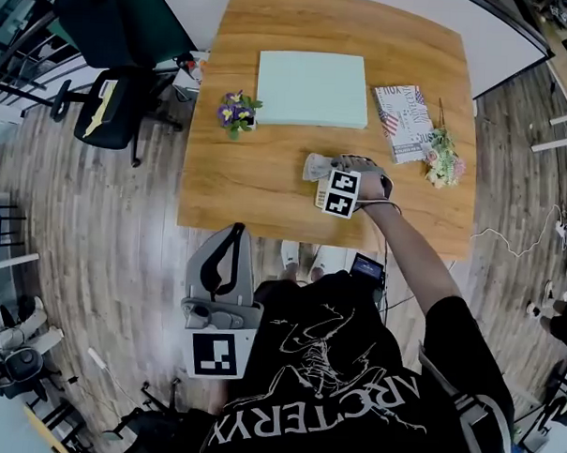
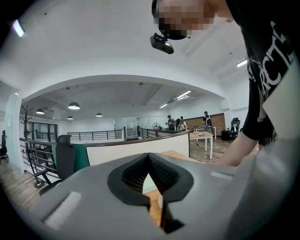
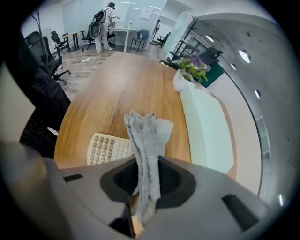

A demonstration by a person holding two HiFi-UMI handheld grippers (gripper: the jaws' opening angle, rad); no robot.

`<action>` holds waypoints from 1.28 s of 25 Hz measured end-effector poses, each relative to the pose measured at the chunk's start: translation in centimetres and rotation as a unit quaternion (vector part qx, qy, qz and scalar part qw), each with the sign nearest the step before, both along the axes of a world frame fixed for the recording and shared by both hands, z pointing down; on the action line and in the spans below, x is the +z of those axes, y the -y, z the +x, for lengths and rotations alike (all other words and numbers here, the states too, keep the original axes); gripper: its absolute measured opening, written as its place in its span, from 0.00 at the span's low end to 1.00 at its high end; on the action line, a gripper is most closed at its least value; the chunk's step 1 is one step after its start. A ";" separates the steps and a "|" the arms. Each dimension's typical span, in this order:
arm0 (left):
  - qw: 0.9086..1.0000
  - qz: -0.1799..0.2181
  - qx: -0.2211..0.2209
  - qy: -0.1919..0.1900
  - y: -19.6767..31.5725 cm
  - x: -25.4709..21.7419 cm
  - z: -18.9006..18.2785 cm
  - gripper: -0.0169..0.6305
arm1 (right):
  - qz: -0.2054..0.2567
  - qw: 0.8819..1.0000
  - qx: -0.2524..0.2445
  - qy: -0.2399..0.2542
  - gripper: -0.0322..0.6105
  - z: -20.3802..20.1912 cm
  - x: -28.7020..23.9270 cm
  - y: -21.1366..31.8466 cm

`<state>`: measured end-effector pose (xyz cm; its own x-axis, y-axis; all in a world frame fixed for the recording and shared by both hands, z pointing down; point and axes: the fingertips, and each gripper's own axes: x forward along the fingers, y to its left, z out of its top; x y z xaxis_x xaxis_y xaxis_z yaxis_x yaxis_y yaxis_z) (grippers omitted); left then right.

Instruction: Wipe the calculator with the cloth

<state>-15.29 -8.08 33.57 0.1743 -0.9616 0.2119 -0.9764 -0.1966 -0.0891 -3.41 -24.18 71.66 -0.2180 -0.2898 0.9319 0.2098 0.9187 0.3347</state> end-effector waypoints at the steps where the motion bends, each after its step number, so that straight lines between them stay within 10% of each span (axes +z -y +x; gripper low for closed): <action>1: 1.000 0.003 0.003 -0.002 0.1 -0.1 0.2 0.04 | -0.001 1.000 -0.004 -0.002 0.18 0.1 0.1 -0.7; 32: 0.999 0.029 0.030 -0.031 0.9 -1.1 1.5 0.04 | -0.064 0.996 -0.050 -0.024 0.19 1.9 2.1 -15.8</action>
